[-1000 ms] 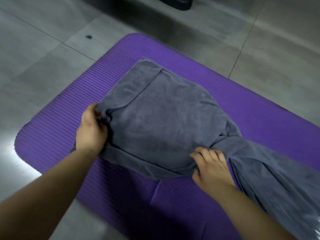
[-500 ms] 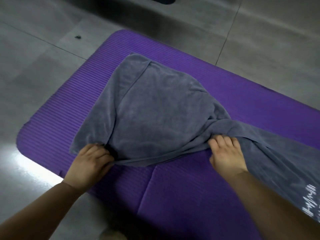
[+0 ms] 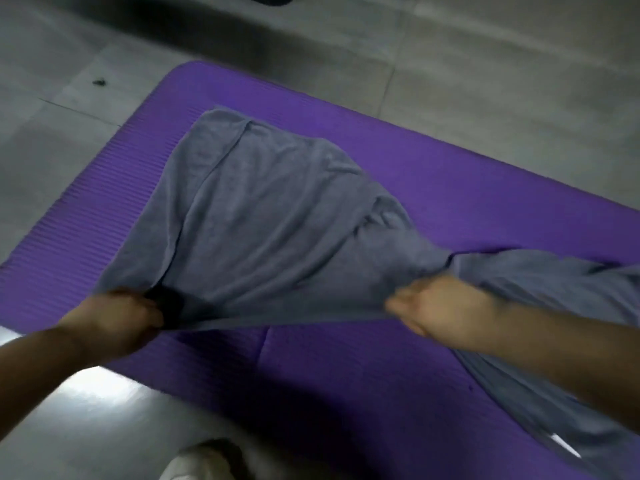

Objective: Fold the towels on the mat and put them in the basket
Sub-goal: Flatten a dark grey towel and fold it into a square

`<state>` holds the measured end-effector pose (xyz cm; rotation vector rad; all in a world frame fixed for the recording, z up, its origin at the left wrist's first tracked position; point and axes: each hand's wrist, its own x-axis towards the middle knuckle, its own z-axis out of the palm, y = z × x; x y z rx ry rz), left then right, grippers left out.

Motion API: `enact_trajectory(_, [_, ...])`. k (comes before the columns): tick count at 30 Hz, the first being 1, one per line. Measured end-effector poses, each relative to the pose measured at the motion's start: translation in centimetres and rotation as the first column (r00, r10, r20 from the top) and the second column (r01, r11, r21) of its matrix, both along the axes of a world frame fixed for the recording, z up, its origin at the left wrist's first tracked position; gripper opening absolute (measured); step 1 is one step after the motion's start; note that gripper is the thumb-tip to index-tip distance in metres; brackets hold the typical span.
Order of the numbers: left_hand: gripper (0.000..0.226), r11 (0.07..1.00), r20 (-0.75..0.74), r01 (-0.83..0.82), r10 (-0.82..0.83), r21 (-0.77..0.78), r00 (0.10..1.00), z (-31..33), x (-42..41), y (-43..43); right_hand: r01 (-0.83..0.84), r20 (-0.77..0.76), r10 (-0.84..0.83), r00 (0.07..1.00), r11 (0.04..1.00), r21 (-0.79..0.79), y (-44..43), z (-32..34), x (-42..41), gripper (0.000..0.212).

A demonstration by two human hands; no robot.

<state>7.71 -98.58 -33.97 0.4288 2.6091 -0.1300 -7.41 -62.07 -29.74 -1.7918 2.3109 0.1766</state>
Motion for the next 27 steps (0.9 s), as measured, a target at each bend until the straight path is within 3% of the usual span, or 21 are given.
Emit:
enact_trajectory(2, [0.034,0.971,0.295,0.144,-0.082,-0.193,0.952,0.7,-1.9,1.9,0.029,0.15,-0.069,0.986,0.967,0.252,3.3,-0.5,2.7,0.02])
enact_trajectory(4, [0.038,0.945,0.455,0.196,-0.058,-0.261,0.889,2.7,-4.8,5.8,0.152,0.211,-0.207,0.955,0.956,0.25,6.1,-1.5,4.9,0.029])
enact_trajectory(6, [0.037,0.95,0.401,0.239,-0.142,-0.202,0.905,4.1,-7.8,11.0,0.324,0.266,-0.375,0.888,0.921,0.217,8.7,-2.0,5.7,0.027])
enact_trajectory(8, [0.037,0.966,0.257,0.252,-0.23,-0.053,0.939,4.5,-10.4,17.5,0.556,0.228,-0.543,0.808,0.831,0.006,11.7,-3.1,5.1,0.029])
enact_trajectory(9, [0.038,0.971,0.194,0.231,-0.238,0.055,0.952,4.2,-11.6,20.9,0.705,0.297,-0.659,0.691,0.705,-0.076,13.0,-3.1,4.5,0.029])
enact_trajectory(11, [0.049,0.96,0.133,0.148,-0.183,0.238,0.974,3.6,-12.9,27.6,0.94,0.403,-0.85,0.339,0.317,-0.124,15.9,-3.6,2.6,0.027])
enact_trajectory(13, [0.063,0.947,0.162,-0.022,-0.032,0.319,0.986,1.6,-12.8,33.2,0.996,0.478,-0.878,-0.02,-0.061,-0.07,18.9,-4.0,0.3,0.022])
enact_trajectory(14, [0.069,0.945,0.17,-0.092,0.039,0.315,0.985,0.7,-12.4,35.2,0.988,0.495,-0.861,-0.115,-0.152,-0.033,20.1,-4.2,-0.6,0.021])
enact_trajectory(16, [0.069,0.952,0.096,-0.136,0.114,0.275,0.989,-0.7,-11.6,36.9,0.975,0.486,-0.852,-0.193,-0.222,-0.002,21.2,-4.6,-1.8,0.022])
enact_trajectory(18, [0.06,0.938,0.021,-0.16,0.161,0.306,0.987,-1.7,-11.8,36.2,0.969,0.481,-0.851,-0.21,-0.248,-0.016,21.4,-4.8,-2.5,0.026])
enact_trajectory(20, [0.047,0.894,0.029,-0.172,0.176,0.414,0.984,-1.8,-12.6,35.2,0.977,0.355,-0.926,-0.129,-0.18,-0.115,21.5,-4.2,-3.5,0.036])
enact_trajectory(22, [0.043,0.836,0.017,-0.065,0.066,0.545,0.998,-1.3,-12.8,34.3,0.989,0.162,-0.986,0.043,0.018,-0.148,21.6,-3.6,-4.9,0.053])
enact_trajectory(24, [0.058,0.755,0.068,-0.027,-0.023,0.655,0.997,-0.6,-12.0,33.2,0.968,-0.013,-0.968,0.251,0.251,-0.015,21.8,-3.6,-6.4,0.065])
enact_trajectory(25, [0.057,0.711,0.142,-0.091,-0.013,0.698,0.99,-0.1,-11.6,32.6,0.937,-0.087,-0.934,0.346,0.339,0.083,21.9,-3.8,-7.0,0.063])
enact_trajectory(27, [0.044,0.613,0.289,-0.277,0.082,0.74,0.954,0.7,-11.3,31.4,0.894,-0.17,-0.89,0.424,0.381,0.238,21.8,-4.4,-7.5,0.054])
